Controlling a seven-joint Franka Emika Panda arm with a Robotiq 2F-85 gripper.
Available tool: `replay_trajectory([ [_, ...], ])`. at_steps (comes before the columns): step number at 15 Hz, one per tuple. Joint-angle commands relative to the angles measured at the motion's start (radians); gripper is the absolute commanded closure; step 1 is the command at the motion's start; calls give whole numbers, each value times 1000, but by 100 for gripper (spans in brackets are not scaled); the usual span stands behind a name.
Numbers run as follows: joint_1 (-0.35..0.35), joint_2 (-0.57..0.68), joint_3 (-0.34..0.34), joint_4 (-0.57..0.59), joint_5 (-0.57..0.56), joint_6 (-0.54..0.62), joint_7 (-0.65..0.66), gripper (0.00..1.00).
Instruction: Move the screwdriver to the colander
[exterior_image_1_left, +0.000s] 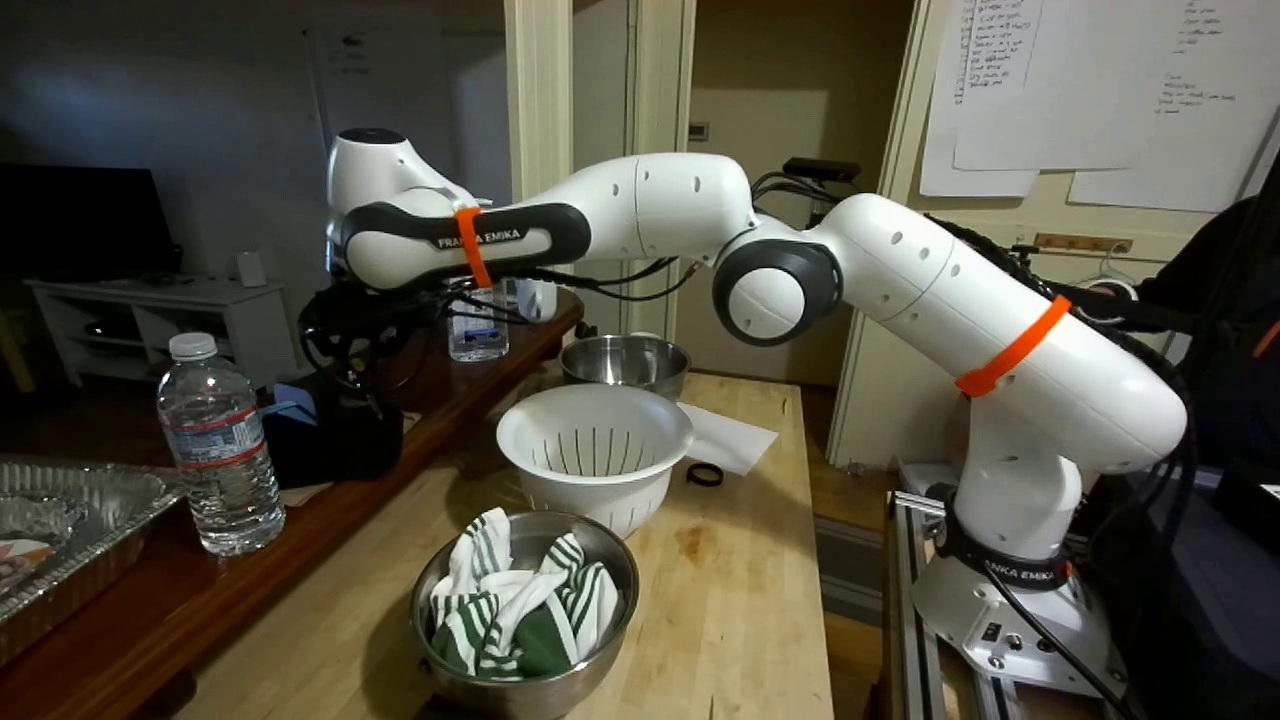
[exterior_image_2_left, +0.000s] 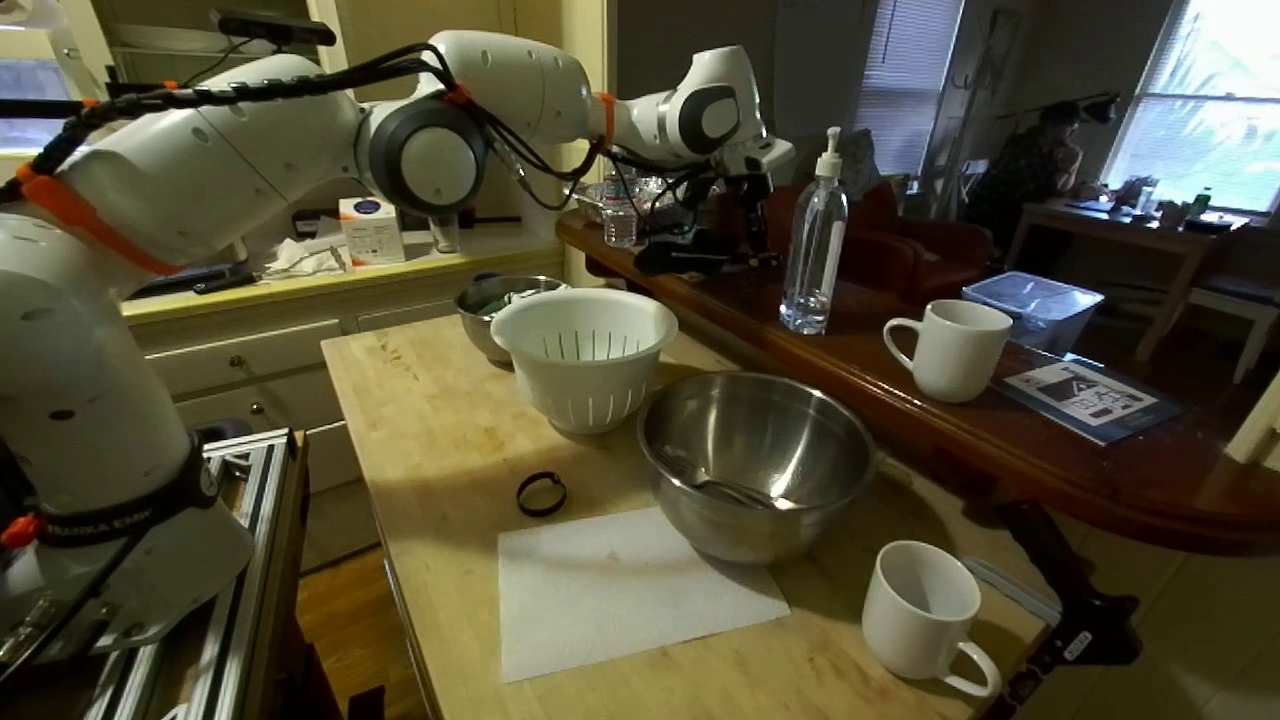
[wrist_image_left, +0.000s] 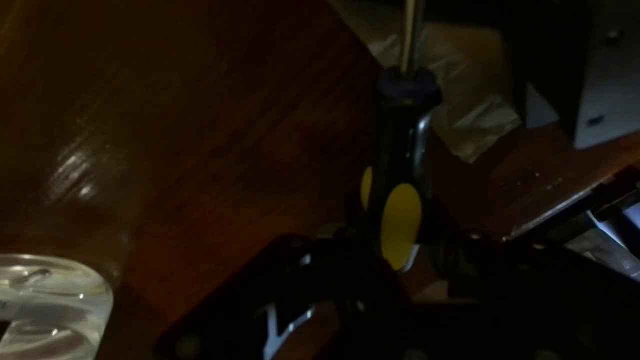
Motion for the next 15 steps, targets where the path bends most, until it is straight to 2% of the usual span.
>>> replay_trajectory([
  [1,2,-67,-9,5,-18,-73,-53,92],
  [9,-15,-250,78,-112,40,-248,-307,92],
  [12,-13,-344,106,-232,39,-306,-364,92],
  [15,-14,-436,115,-372,37,-381,-343,92],
])
